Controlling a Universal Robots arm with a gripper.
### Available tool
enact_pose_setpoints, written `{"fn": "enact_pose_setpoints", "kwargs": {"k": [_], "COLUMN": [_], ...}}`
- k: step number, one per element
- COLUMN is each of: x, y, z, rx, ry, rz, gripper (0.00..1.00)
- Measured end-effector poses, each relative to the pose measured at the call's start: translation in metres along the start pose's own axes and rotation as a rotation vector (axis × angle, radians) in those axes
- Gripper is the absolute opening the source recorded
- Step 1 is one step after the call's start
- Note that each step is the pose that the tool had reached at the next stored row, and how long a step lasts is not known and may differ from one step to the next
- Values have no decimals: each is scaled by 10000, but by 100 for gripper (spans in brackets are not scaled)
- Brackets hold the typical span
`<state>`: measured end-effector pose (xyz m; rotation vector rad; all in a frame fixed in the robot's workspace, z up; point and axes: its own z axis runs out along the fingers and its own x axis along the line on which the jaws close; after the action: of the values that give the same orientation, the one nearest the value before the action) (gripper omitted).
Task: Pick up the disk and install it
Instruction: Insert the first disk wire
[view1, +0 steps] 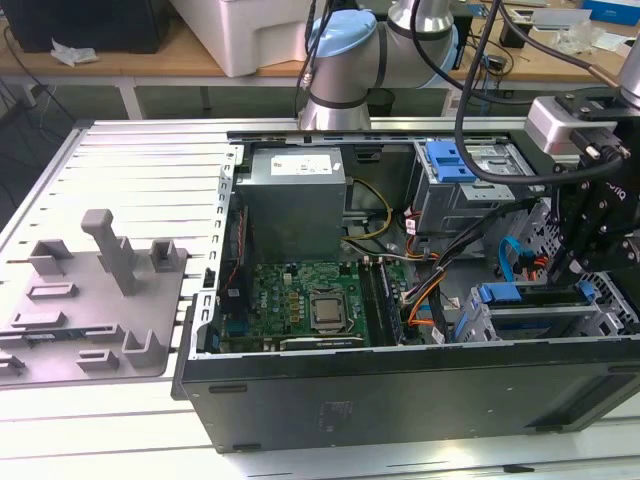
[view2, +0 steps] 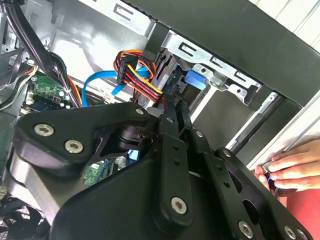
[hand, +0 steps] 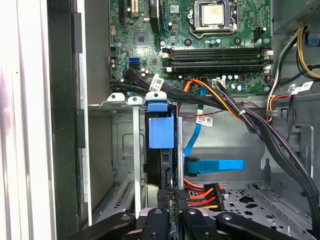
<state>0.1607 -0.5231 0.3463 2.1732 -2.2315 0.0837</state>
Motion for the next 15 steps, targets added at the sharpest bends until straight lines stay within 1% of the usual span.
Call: {"fn": "enact_pose_setpoints", "kwargs": {"k": [15], "x": [-2], "y": [-5], "z": [29], "rx": [0], "ry": [-6], "rz": [-1], "gripper": [16]}}
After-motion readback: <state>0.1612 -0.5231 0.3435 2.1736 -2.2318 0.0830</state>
